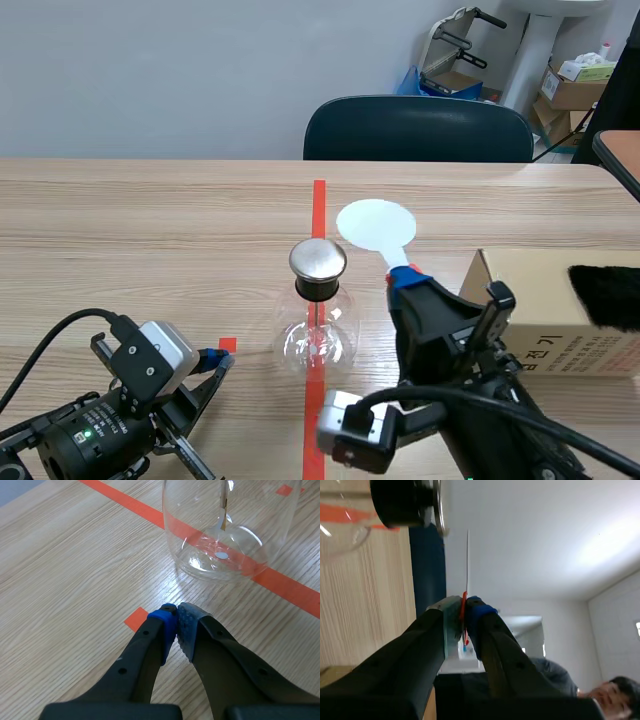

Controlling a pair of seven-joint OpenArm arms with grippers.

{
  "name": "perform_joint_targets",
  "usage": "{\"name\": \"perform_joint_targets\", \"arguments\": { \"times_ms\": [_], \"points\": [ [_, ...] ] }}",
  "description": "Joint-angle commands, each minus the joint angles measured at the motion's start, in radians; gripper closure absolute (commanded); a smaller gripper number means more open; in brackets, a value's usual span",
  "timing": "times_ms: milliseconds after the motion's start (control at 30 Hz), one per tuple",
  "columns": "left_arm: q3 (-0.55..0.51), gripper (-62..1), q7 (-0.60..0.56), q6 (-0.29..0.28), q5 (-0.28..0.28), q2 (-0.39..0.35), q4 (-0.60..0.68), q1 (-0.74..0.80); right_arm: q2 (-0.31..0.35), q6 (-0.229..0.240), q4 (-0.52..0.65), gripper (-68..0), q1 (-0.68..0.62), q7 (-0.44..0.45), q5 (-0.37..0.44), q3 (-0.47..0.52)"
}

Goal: Do the electroscope experiment

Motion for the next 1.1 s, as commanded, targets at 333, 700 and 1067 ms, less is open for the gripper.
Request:
{"name": "perform_joint_targets", "arguments": {
  "times_ms": [333,700,1067],
  "points": [
    [-0.005,-3.2,-0.014,-0.001,-0.002,0.005,0.022,0.000,0.014,-0.013,0.010,-1.8,0.009,-0.298,-0.001,0.003],
    [-0.005,-3.2,-0.014,-0.001,-0.002,0.005,0.022,0.000,0.014,-0.013,0.010,-1.7,0.010,-0.298,-0.001,0.003],
    [-0.005,-3.1,-0.014,-0.001,-0.002,0.005,0.022,0.000,0.013,-0.013,0.010,-1.7,0.010,0.003,-0.001,0.003]
  ]
}}
